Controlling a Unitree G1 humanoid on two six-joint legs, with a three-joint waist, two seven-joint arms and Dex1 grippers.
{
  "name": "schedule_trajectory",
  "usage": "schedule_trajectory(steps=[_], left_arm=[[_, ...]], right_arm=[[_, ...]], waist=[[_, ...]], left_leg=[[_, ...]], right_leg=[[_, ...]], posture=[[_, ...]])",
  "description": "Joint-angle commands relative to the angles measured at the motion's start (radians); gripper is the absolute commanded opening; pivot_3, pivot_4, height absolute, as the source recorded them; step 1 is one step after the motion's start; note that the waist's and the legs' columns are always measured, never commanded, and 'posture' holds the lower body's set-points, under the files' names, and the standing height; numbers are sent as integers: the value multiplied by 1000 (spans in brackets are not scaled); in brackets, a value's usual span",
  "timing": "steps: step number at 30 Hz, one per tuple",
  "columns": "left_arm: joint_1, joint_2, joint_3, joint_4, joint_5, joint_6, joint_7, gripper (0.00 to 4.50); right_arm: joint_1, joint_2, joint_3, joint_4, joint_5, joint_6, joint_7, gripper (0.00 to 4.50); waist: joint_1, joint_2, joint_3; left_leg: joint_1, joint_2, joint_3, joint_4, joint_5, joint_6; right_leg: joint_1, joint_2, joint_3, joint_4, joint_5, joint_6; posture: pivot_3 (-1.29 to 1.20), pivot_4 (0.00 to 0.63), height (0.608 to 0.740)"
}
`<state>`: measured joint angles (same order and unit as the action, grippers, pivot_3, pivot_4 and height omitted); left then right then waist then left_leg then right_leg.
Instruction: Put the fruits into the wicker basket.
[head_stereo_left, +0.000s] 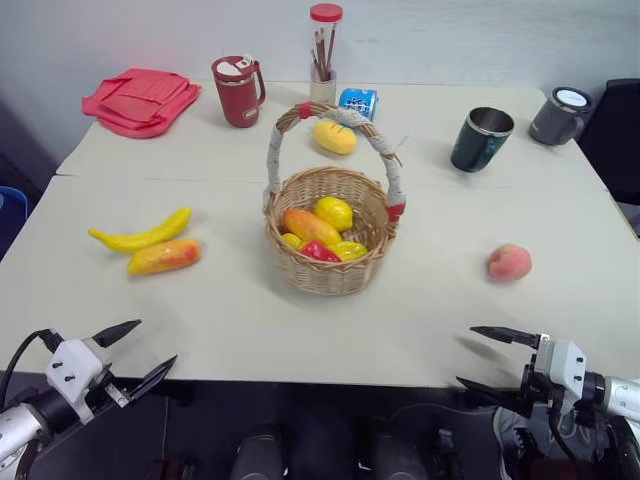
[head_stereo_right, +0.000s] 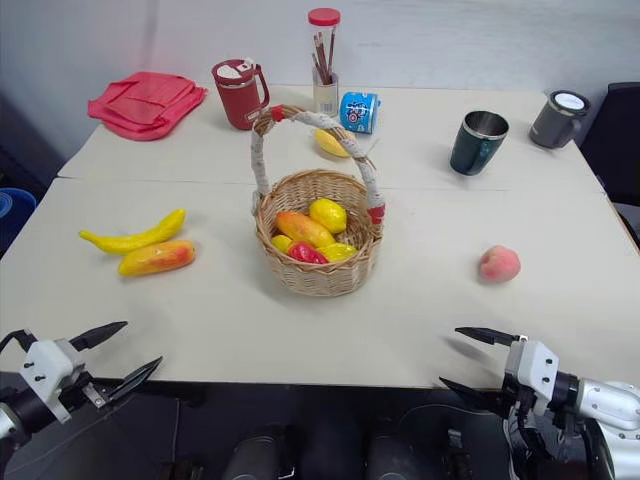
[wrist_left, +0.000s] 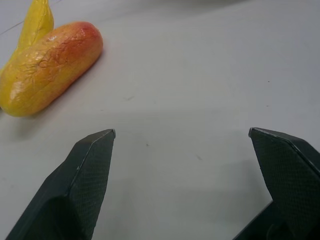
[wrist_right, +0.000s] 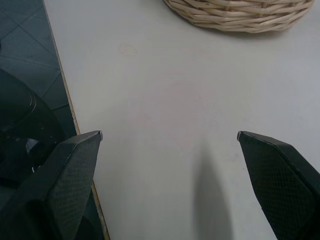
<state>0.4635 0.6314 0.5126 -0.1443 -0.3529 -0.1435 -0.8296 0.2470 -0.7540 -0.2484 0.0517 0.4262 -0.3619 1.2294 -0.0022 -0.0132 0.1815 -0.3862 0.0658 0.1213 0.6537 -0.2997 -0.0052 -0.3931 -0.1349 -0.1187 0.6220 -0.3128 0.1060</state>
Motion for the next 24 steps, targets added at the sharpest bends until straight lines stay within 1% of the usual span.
schedule_trajectory(steps=[1, 4, 8, 12, 15, 17, 19, 21, 22, 24], left_arm=[[23, -1, 39, -30, -19, -10, -2, 4500], [25, 6, 43, -33, -46, 13, -16, 4500], [32, 50, 57, -52, -142, 124, -81, 4500], [65, 101, 59, -41, -122, 146, -143, 4500], [25, 133, 144, 1, -185, 215, -131, 4500], [57, 207, 198, 3, -265, 387, -185, 4500], [61, 276, 231, 31, -258, 448, -223, 4500], [-13, 339, 242, 83, -246, 463, -223, 4500], [-56, 377, 228, 114, -236, 467, -234, 4500], [-184, 481, 141, 202, -191, 465, -279, 4500]], right_arm=[[-11, -15, -23, -14, 21, 11, 3, 4473], [-21, -11, -11, -21, 34, 37, 15, 4473], [-18, -1, 10, -49, 31, 73, 17, 4473], [-16, 53, 22, -113, 96, 38, 56, 4473], [-21, 87, 24, -259, 167, 138, -28, 4473], [-35, 76, 37, -390, 271, 266, -79, 4473], [-82, 91, 50, -473, 305, 321, -142, 4473], [-142, 113, 63, -532, 299, 339, -198, 4473], [-169, 122, 68, -552, 292, 347, -223, 4473], [-211, 134, 78, -583, 281, 356, -249, 4473]], waist=[[0, 0, 0], [0, 0, 0], [0, 0, 0], [0, 0, 0], [0, 0, 0], [-1, 0, 0], [-3, -1, 0], [-2, 0, 0], [1, 0, 0], [14, -1, -1]], left_leg=[[0, 0, 0, 0, 0, 0], [0, 0, 0, 0, 0, 0], [0, 1, 0, 1, 0, 0], [0, 1, 0, 1, 0, -1], [0, 1, 0, 1, -1, -1], [0, 3, 0, 2, -1, -2], [0, 6, 0, 2, -1, -2], [0, 6, 0, 3, -1, -2], [0, 5, 1, 3, -1, -3], [-1, 2, -1, 3, -1, -3]], right_leg=[[0, 0, 0, 0, 0, 0], [0, 1, 0, 0, 0, 0], [0, 1, 1, 0, 0, 0], [0, 1, 1, 1, 0, -1], [-1, 2, 1, 1, -1, -1], [-2, 2, 1, 4, -2, -3], [-2, 3, 1, 5, -2, -3], [-3, 3, 2, 5, -2, -4], [-3, 3, 2, 5, -2, -4], [-3, 4, 0, 5, -3, -6]], posture=[[0, 150, 740], [0, 150, 740], [0, 150, 740], [0, 150, 740], [0, 150, 740], [0, 150, 740], [0, 150, 740], [0, 150, 740], [0, 150, 740], [0, 150, 740]])
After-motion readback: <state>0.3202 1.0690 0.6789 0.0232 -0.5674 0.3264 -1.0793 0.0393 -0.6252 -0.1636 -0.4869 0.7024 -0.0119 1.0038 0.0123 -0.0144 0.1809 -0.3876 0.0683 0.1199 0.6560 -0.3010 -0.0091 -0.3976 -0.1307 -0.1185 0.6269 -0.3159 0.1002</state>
